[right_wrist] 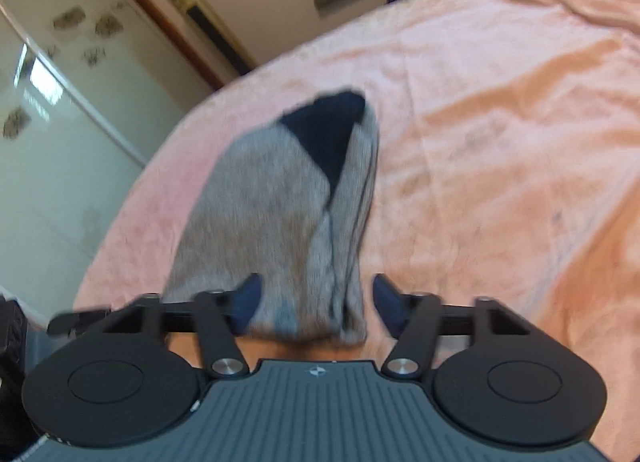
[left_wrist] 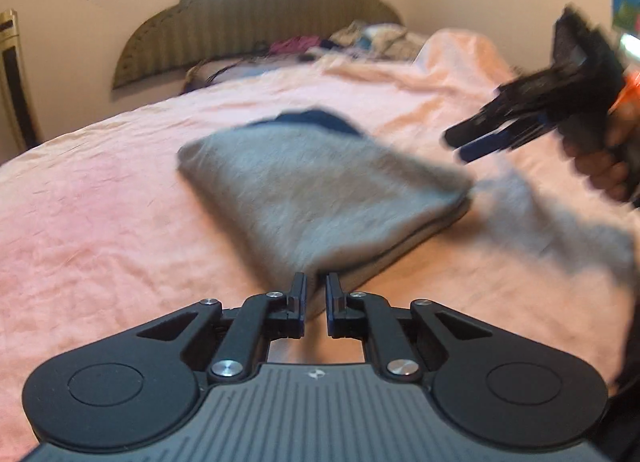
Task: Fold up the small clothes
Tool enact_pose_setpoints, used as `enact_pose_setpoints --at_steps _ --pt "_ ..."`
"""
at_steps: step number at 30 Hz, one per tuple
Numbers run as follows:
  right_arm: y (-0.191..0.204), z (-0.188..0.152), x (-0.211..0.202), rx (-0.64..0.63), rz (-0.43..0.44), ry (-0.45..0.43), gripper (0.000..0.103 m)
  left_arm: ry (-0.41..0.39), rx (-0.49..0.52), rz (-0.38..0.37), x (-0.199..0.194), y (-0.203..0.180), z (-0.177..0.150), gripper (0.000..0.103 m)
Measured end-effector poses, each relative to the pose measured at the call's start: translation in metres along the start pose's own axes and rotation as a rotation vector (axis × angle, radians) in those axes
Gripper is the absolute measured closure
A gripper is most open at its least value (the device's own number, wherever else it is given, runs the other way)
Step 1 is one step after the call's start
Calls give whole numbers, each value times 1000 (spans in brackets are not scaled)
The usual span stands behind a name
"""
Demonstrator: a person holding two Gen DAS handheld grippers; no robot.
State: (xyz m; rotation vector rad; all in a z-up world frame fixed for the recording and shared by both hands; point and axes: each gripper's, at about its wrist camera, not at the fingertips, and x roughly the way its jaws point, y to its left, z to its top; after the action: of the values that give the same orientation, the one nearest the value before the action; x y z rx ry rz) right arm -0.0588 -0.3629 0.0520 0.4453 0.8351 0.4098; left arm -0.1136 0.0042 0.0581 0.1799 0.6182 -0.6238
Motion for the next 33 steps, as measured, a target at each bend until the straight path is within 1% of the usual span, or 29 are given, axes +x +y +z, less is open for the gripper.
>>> enact_pose_setpoints --at_steps 1,2,4,5,6,7,8,9,10,11,13,14,15,16,17,19,21,22,24,25,26,27,28,29,30,31,33 --pt "1 6 -4 -1 -3 -19 39 -26 -15 -32 -3 0 7 94" --pt "3 11 -5 -3 -1 -35 39 -45 -28 -45 -1 -1 15 91" --pt "5 23 1 6 22 -55 39 -62 -58 -46 15 -2 29 79" --pt "7 29 9 14 43 -51 39 -49 -79 -59 29 -1 32 63" --pt "7 33 20 19 68 -34 39 -11 -114 -66 46 3 32 48" --pt "7 35 32 25 86 -5 39 42 -152 -54 63 8 28 48" --pt "7 35 46 29 84 32 39 80 -177 -48 75 12 22 50" --pt "7 32 60 21 55 75 39 50 -176 -52 73 14 16 50" --pt "9 28 69 -15 17 106 43 36 -170 -51 67 13 15 50" --pt "11 25 69 -60 2 90 47 29 -182 -59 58 15 16 49" --pt "13 27 62 -72 -1 103 47 -28 -255 -87 40 31 22 49" --pt "13 31 57 -59 18 99 43 -65 -310 -90 33 44 26 44" --pt "10 38 51 -41 58 74 40 -90 -386 -84 32 60 32 29" --pt "7 46 46 -22 91 39 29 -99 -474 -74 35 77 39 21" --pt "2 55 44 1 109 1 18 -101 -568 -72 44 96 43 17" --pt "-8 76 52 45 108 -44 12 -80 -752 -124 73 133 45 17" --pt "-24 96 74 107 87 -23 13 -28 -898 -152 105 157 44 17" --pt "-31 103 88 135 65 -8 15 4 -945 -185 124 164 44 17" --pt "-38 112 113 147 33 25 16 56 -975 -240 154 168 48 18" --pt "-41 114 127 154 27 42 16 38 -967 -254 162 167 51 18" --pt "-40 115 135 156 40 44 15 36 -959 -257 169 165 55 18" --pt "-38 116 140 150 61 32 13 33 -951 -248 174 163 59 26" --pt "-35 116 146 156 84 36 15 43 -943 -222 178 162 61 47" --pt "-34 116 151 159 101 48 35 72 -926 -198 183 160 62 69" --pt "-31 115 157 154 101 71 53 64 -910 -182 183 160 62 70" --pt "-27 114 162 134 100 85 67 52 -890 -179 179 160 63 71" --pt "-16 113 158 92 98 60 68 25 -829 -164 165 160 68 73"
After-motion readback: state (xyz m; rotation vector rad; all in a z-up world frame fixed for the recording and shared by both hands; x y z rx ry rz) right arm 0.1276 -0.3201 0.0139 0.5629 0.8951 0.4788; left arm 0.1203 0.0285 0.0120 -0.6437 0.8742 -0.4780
